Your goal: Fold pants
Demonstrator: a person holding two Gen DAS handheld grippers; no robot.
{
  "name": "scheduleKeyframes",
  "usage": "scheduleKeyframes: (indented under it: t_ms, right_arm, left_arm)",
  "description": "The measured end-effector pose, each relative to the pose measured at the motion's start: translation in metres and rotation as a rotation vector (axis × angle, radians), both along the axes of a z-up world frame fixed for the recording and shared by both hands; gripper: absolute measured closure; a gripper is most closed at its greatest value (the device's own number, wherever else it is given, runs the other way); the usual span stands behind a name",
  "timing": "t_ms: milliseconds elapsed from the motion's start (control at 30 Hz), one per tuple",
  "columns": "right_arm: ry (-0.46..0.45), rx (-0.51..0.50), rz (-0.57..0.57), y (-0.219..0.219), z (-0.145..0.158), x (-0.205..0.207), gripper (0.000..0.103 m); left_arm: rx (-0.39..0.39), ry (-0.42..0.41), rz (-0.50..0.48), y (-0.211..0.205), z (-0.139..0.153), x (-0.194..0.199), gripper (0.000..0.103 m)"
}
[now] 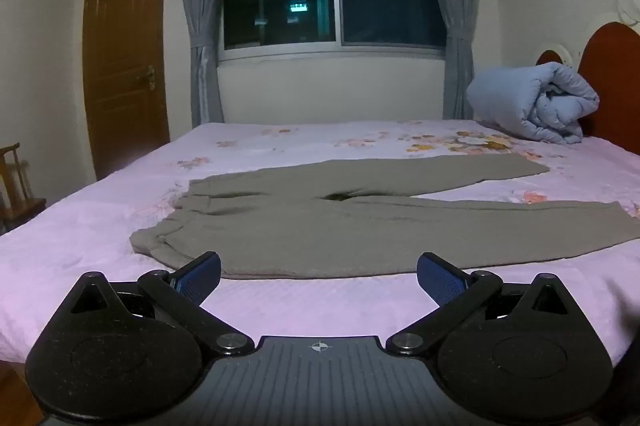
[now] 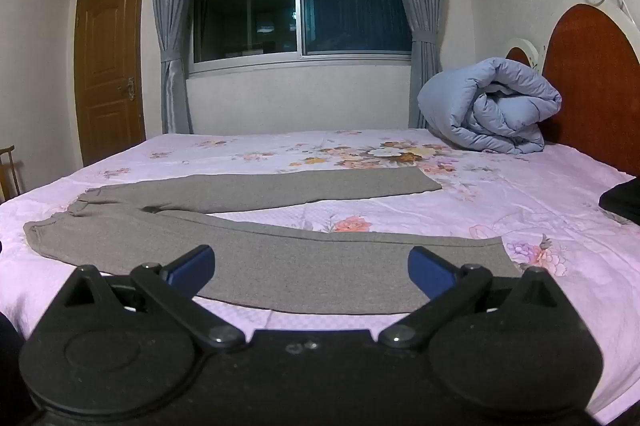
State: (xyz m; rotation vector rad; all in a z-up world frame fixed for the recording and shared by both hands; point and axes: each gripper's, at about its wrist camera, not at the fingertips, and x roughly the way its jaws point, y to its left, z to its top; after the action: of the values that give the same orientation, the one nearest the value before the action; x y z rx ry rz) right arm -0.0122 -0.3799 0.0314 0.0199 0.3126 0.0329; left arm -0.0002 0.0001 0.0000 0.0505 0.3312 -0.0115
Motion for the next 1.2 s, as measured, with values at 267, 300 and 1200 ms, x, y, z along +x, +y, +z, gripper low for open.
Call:
scheduleKeyframes:
  t_ms: [267, 300, 1200]
  right_arm:
    - [-0.005, -0.003, 0.000, -0.0001, -0.0005, 0.0000, 0.006]
    - [-0.006, -0.003, 0.000, 0.0000, -0.0005, -0.0003, 0.006]
    - [-0.003, -0.002, 0.000, -0.0015, -0.0006, -0.0041, 0.006]
  left_arm:
    - [0.010, 0.014, -0.002, 0.0015, -0.0025, 0.0023, 0.000]
    - [0.009, 0.015, -0.002, 0.0015, -0.0030, 0.0027, 0.000]
    - [0.009, 0.022, -0.002, -0.0005, -0.0027, 0.0026, 0.000]
